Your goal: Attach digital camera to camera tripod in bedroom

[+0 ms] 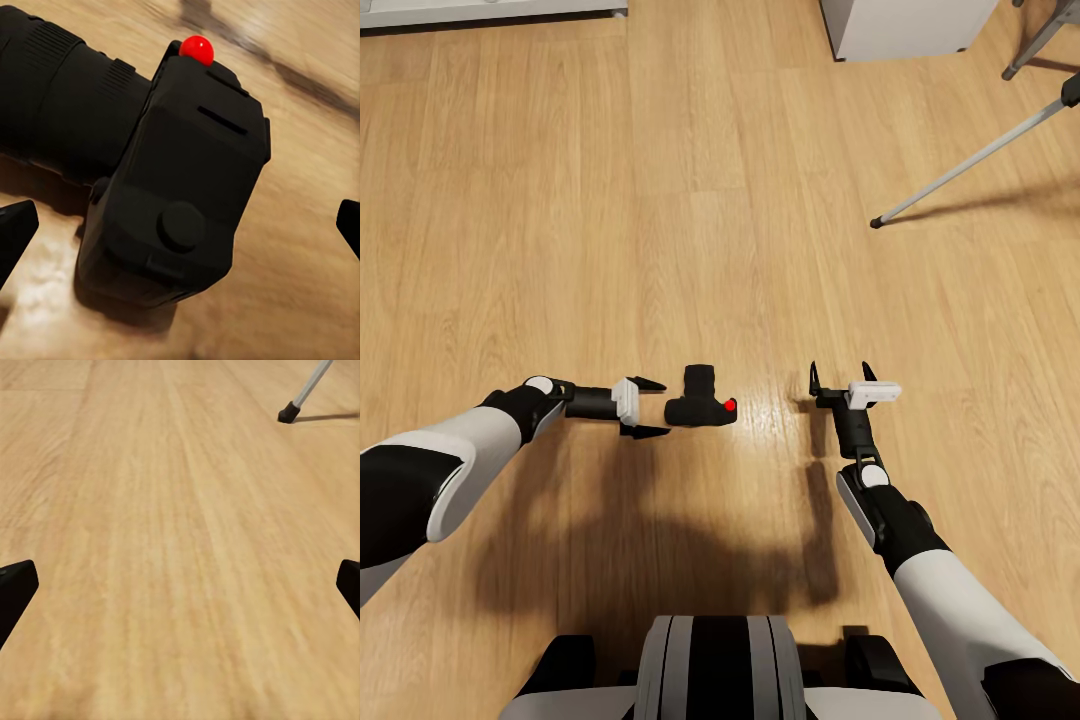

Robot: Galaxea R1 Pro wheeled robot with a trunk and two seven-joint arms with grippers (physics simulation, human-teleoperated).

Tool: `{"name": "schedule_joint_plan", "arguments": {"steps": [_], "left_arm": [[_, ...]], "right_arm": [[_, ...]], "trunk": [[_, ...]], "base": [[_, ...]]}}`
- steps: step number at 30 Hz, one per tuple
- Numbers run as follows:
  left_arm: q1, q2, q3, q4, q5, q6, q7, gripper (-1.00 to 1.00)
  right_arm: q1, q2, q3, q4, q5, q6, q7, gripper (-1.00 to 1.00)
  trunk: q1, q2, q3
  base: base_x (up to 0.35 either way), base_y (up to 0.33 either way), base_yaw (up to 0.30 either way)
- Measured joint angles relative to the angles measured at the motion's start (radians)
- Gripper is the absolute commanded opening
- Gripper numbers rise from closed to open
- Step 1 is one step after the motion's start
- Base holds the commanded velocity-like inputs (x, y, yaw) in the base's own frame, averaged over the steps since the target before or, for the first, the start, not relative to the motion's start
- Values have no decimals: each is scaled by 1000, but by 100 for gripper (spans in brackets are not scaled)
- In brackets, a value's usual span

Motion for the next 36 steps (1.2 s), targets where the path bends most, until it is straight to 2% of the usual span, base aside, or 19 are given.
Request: {"name": "schedule_joint_plan", "arguments": {"steps": [36], "left_arm": [[0,-1,-2,0,-1,-12,0,100]], "right_arm": [[0,0,0,0,0,0,0,100]], "trunk": [[0,0,0]], "base": [[0,0,0]]}}
